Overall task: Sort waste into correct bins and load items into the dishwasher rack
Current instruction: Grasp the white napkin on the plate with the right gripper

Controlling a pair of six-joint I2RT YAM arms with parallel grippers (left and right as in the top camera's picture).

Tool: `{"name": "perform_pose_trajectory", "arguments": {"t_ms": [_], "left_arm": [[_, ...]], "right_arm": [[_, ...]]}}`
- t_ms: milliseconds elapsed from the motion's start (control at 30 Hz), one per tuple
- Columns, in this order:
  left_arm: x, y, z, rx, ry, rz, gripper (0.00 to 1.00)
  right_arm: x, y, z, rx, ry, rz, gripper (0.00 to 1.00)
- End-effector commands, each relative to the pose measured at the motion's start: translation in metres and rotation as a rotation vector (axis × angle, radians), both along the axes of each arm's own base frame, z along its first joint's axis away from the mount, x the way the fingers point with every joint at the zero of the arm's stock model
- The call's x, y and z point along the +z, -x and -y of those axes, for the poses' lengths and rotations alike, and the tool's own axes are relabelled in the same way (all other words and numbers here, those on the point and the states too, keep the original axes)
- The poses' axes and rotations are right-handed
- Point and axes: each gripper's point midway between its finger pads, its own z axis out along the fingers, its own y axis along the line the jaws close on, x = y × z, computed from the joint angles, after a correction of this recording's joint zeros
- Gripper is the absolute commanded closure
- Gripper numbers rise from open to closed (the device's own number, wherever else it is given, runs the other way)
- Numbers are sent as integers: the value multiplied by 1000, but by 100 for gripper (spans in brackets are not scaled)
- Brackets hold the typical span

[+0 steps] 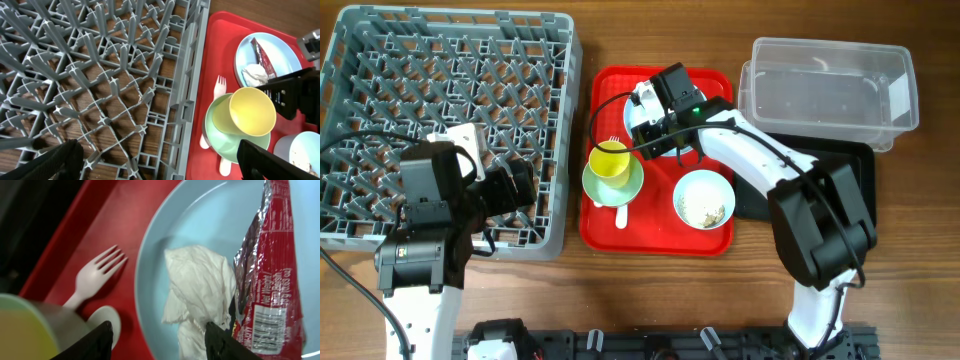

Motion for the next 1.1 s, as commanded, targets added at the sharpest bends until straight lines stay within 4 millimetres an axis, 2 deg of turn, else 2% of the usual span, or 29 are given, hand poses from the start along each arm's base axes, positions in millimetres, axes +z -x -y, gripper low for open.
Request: {"name": "perform_pose_trajectory", "arguments": {"t_ms": [0, 233, 300, 367, 500, 600, 800, 900, 1000, 1067], "left_arm": [[10, -3, 3, -25, -8, 28, 0], [8, -1, 3, -25, -7, 20, 0], [8, -1, 3, -25, -7, 20, 0], [8, -1, 3, -25, -7, 20, 0], [8, -1, 3, -25, -7, 19, 0], [8, -1, 3, -25, -7, 16, 0], [8, -1, 3, -25, -7, 17, 0], [8, -1, 3, -25, -7, 17, 0], [8, -1, 3, -25, -7, 17, 0], [8, -1, 3, -25, -7, 17, 0]], "right_arm": [[-4, -13, 3, -88, 16, 16, 41], [-10, -11, 8, -96, 37, 13, 41], [-11, -10, 9, -98, 39, 8, 47], [-11, -11, 8, -100, 37, 10, 48], [-13, -13, 17, -127, 77, 19, 55], [-15, -18, 30, -203, 131, 35, 51], [-23, -13, 32, -195, 150, 11, 52], [-28, -11, 33, -196, 155, -4, 65], [-27, -12, 33, -203, 150, -2, 73], [-26, -12, 32, -204, 145, -3, 83]]}}
